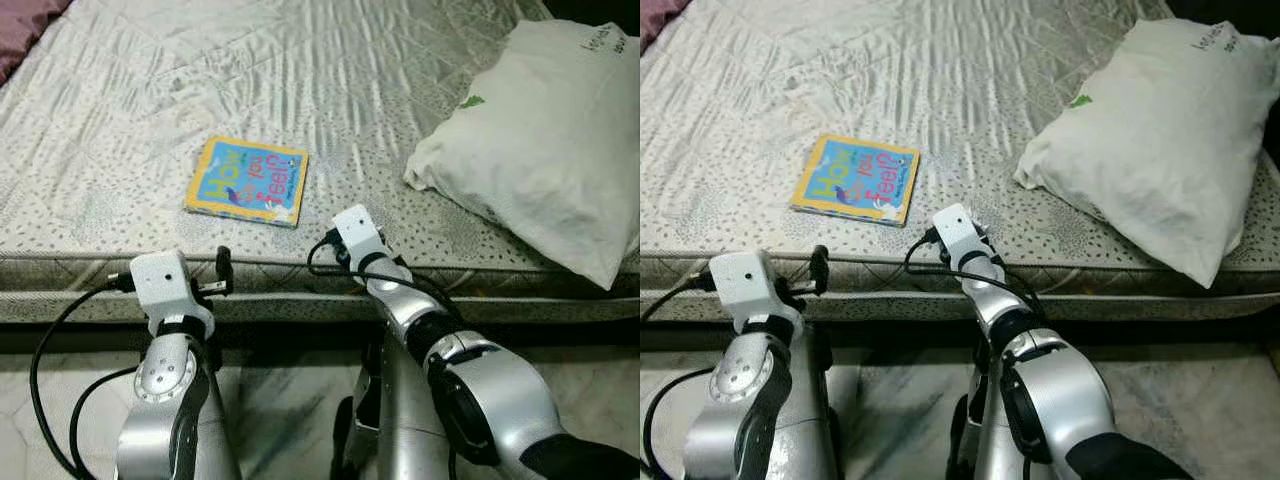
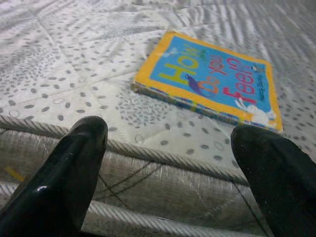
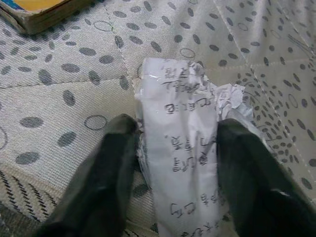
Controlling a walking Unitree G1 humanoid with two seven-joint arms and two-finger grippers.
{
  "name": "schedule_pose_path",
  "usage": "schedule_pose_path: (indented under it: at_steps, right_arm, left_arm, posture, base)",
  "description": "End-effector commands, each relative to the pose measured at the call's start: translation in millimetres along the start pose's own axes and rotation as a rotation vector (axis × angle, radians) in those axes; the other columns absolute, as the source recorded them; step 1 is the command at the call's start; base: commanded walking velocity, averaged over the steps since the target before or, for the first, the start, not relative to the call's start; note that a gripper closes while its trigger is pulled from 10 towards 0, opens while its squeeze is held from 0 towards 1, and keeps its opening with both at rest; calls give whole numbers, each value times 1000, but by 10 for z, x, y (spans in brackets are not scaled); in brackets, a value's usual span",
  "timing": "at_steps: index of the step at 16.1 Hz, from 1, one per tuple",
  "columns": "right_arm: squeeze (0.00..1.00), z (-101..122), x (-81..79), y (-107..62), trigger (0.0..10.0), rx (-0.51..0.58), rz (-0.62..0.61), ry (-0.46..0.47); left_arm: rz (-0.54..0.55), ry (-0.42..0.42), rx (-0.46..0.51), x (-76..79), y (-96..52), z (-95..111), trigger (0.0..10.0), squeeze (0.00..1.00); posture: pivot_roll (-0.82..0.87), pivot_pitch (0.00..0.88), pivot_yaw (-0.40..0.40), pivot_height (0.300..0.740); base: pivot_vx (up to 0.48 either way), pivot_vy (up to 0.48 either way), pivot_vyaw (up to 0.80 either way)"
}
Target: Clean up the room
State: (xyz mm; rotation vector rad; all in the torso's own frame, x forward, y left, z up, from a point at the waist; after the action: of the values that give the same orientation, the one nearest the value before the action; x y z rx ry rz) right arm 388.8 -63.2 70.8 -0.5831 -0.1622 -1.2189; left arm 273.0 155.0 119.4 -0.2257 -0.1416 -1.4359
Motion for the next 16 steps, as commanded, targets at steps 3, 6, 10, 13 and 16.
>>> schedule_pose_path:
  at_steps: [3, 6, 10, 13, 16]
  right_arm:
    - [0, -135, -30, -17, 0, -59, 33, 25]
    - [0, -117, 66, -8, 0, -55, 17, 54]
    - [0, -96, 317, 1, 0, -54, -53, 108]
    - [0, -63, 370, 7, 0, -46, -55, 125]
    - [0, 100, 399, 27, 0, 23, 2, 143]
  left_arm:
    - [-5, -1, 17, 16, 90, 15, 10000, 0]
    - [-12, 5, 48, 11, 187, 80, 10000, 0]
    - [-3, 5, 78, -18, 278, 132, 10000, 0]
    - [-7, 15, 110, -38, 379, 205, 10000, 0]
    - [-12, 23, 149, -52, 499, 322, 10000, 0]
  posture:
    - [323, 117, -135, 516]
    - [324, 77, -136, 516]
    - [327, 37, -132, 516]
    - [328, 6, -129, 516]
    - [317, 0, -118, 516]
  base:
    - [0, 0, 0]
    - [0, 0, 0]
    - [0, 0, 0]
    - [0, 0, 0]
    - [0, 0, 0]
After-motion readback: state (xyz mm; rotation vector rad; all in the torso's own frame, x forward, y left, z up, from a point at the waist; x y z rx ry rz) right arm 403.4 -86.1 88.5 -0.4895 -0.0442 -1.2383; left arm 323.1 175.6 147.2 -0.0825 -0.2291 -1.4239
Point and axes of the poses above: a point about 5 cm out from each wrist's last joint towards the gripper, its own y axis pointing out of the wrist towards the gripper, its own z axis along the axis of the wrist's last joint, x = y × z, the point moved 3 cm from there along y, pointing out of the wrist towards the gripper, and after that the axes turned 6 degrees about -y, right-handed, at the moved point
